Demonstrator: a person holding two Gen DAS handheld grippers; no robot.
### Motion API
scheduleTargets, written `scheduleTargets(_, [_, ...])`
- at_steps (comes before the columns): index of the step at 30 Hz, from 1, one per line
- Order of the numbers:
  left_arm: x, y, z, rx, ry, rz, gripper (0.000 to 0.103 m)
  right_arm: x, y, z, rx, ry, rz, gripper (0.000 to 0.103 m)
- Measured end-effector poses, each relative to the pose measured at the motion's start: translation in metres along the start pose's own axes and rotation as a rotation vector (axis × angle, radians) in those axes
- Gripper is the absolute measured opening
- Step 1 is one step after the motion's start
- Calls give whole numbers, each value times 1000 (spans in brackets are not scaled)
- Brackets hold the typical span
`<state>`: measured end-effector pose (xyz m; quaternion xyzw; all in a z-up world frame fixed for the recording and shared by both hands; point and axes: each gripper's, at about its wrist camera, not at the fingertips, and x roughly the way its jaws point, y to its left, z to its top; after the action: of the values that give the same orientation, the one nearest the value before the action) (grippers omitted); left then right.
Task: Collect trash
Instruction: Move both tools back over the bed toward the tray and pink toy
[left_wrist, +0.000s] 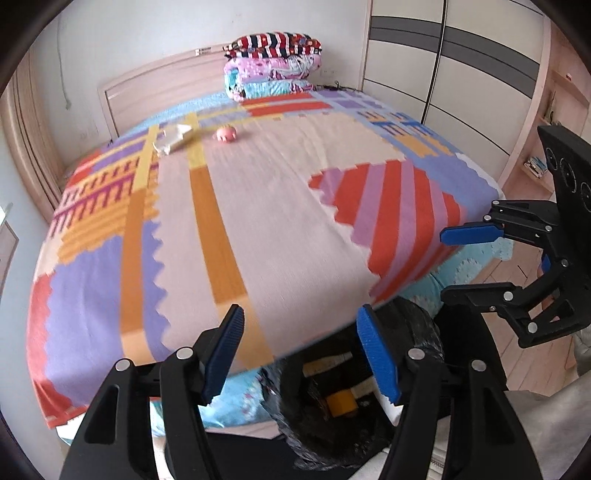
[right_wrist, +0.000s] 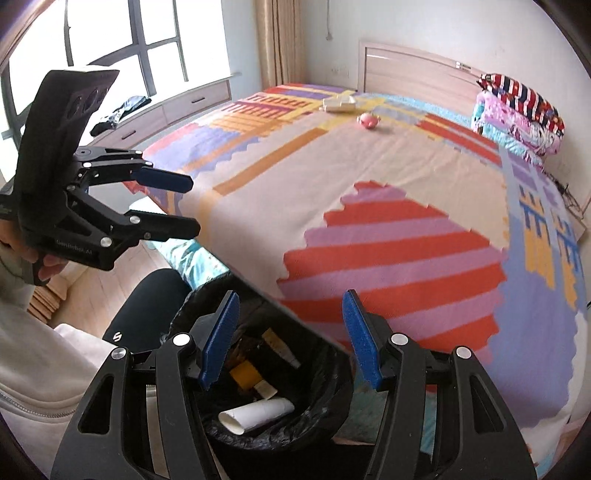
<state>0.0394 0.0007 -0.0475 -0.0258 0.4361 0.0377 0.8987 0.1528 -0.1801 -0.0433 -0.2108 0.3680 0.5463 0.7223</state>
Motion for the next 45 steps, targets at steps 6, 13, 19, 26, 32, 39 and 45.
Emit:
scheduleTargets(6, [-10, 10, 22, 42, -85, 21, 66, -4, -10, 23, -2, -46, -23, 58])
scheduleTargets(13, [-11, 33, 52, 39, -136, 59, 67, -4, -24, 53, 20, -99, -30, 58])
scheduleTargets(19, [-6, 54, 72, 37, -145, 71, 67, 6, -36, 80, 37, -123, -28, 58])
scheduleTargets(26, [7, 88, 99, 5, -152, 54, 67, 25, -47, 109, 56, -129, -21, 58])
scheduleTargets(32, [24, 122, 123, -22, -156, 41, 67, 46, -56, 134, 81, -127, -12, 58])
scheduleTargets(39, [58, 161, 151, -55, -135, 43, 72, 82, -70, 165, 120, -105, -23, 58])
scheduleTargets(45, [86, 185, 169, -51, -126, 24, 78, 111, -84, 185, 151, -80, -26, 58])
